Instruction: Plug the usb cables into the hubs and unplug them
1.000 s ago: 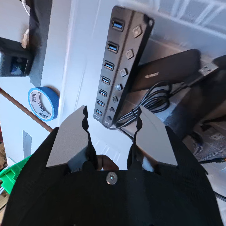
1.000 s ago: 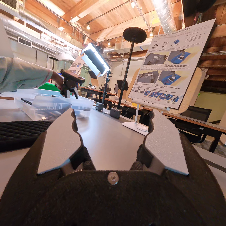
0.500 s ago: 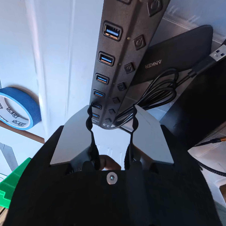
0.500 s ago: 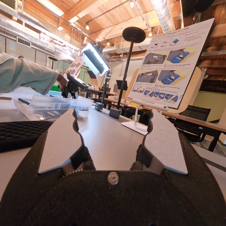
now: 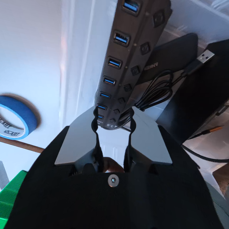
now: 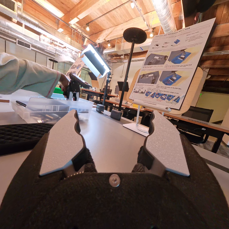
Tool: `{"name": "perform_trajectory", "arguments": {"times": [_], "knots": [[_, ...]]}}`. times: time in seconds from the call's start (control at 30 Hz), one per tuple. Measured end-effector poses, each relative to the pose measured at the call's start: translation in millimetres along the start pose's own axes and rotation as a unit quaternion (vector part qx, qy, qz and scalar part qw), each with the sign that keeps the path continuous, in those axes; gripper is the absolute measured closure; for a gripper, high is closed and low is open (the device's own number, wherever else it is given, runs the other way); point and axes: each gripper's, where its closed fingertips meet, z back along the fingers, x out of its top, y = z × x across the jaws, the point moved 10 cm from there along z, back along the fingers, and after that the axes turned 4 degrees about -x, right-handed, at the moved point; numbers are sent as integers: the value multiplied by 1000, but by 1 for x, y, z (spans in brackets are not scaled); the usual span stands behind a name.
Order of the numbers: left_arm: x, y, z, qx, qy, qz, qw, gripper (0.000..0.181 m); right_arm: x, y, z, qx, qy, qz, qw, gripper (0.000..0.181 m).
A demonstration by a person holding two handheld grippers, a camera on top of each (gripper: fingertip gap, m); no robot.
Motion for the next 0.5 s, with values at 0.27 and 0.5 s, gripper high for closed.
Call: {"name": "perform_trajectory", "arguments": {"times": [0.27, 0.5], "knots": [[-2, -1, -20, 60, 22, -25, 998, 109, 0, 1, -1, 1, 3, 5, 1000, 73], [-3, -4, -21, 122, 20, -41, 991, 136, 0, 3, 0, 3, 4, 15, 1000, 73]]}}
